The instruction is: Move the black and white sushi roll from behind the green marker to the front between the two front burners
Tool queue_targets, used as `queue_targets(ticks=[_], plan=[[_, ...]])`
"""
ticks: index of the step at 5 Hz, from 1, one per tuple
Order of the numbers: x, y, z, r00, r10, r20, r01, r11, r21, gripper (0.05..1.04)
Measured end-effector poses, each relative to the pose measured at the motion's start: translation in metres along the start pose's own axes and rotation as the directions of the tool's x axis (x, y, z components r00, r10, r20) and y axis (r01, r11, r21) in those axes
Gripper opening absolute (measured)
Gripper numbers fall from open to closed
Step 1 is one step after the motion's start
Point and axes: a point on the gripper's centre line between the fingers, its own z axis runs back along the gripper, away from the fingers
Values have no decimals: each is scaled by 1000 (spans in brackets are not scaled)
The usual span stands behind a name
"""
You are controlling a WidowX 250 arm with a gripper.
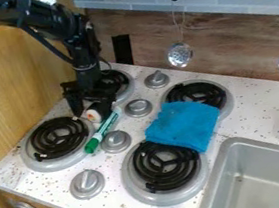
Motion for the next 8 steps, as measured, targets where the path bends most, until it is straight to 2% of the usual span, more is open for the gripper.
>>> queue_targets(ticks=[1, 2, 3, 4, 5, 6, 8], plan=[[1, 0, -1, 1000, 4, -18, -4, 1000, 0, 694], [0, 1, -2, 1000, 11, -25, -10, 1000, 3, 536], [0, 0, -2, 1000, 1, -26, -1, 1000, -3, 465], [-1, -6, 11, 1000, -1, 10, 1, 999, -49, 449], [-3, -6, 47, 995, 2, 101, 4, 998, -58, 449], [-16, -9, 61, 992, -12, 125, 21, 997, -74, 449], [-51, -16, 61, 989, -115, 88, 123, 987, -99, 449]])
